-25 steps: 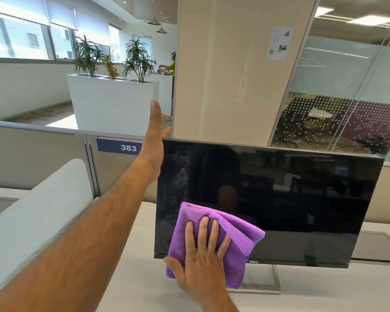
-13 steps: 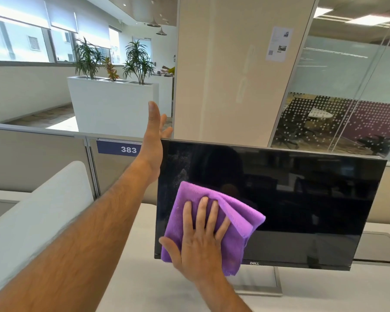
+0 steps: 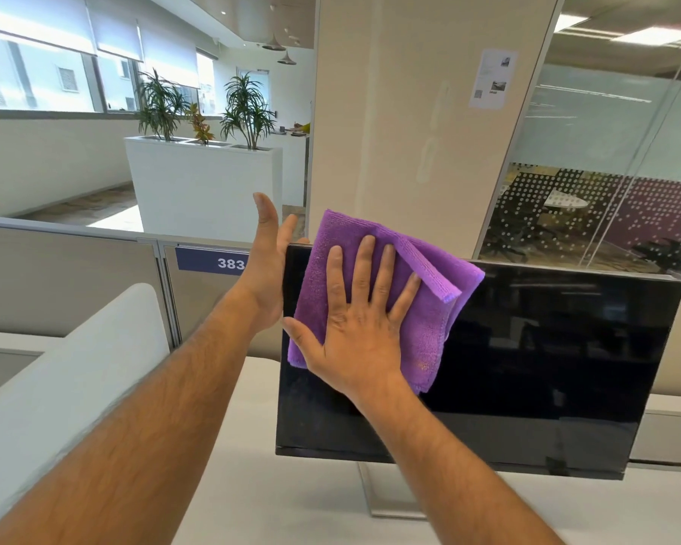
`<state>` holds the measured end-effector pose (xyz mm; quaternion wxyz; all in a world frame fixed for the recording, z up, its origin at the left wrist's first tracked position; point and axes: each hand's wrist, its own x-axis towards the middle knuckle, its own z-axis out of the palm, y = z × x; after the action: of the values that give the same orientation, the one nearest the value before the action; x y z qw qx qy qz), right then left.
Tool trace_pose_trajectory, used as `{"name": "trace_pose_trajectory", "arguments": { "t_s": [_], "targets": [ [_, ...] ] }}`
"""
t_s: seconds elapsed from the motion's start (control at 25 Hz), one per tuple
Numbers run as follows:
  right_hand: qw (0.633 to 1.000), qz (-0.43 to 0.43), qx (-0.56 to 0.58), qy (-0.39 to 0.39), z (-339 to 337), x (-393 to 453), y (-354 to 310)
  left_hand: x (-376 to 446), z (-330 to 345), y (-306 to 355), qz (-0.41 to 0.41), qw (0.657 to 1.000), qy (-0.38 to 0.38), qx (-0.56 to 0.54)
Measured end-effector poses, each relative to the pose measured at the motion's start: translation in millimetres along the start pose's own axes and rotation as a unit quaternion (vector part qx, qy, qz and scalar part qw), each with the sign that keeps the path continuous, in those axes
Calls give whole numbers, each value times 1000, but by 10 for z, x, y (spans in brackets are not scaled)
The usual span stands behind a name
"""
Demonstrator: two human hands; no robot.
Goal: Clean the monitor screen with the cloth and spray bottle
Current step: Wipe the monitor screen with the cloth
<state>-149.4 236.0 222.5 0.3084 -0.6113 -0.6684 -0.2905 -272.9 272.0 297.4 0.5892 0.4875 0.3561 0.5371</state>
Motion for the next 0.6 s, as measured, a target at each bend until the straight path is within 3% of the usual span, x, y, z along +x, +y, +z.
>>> {"name": "trace_pose_trajectory", "arguments": {
  "t_s": [0.32, 0.6],
  "targets": [
    [996, -79, -20, -37, 84, -202, -14, -12, -45, -14, -5, 1000, -17, 1],
    [990, -91, -34, -104, 337, -966, 67, -12, -41, -21, -14, 1000, 18, -14]
  ]
}}
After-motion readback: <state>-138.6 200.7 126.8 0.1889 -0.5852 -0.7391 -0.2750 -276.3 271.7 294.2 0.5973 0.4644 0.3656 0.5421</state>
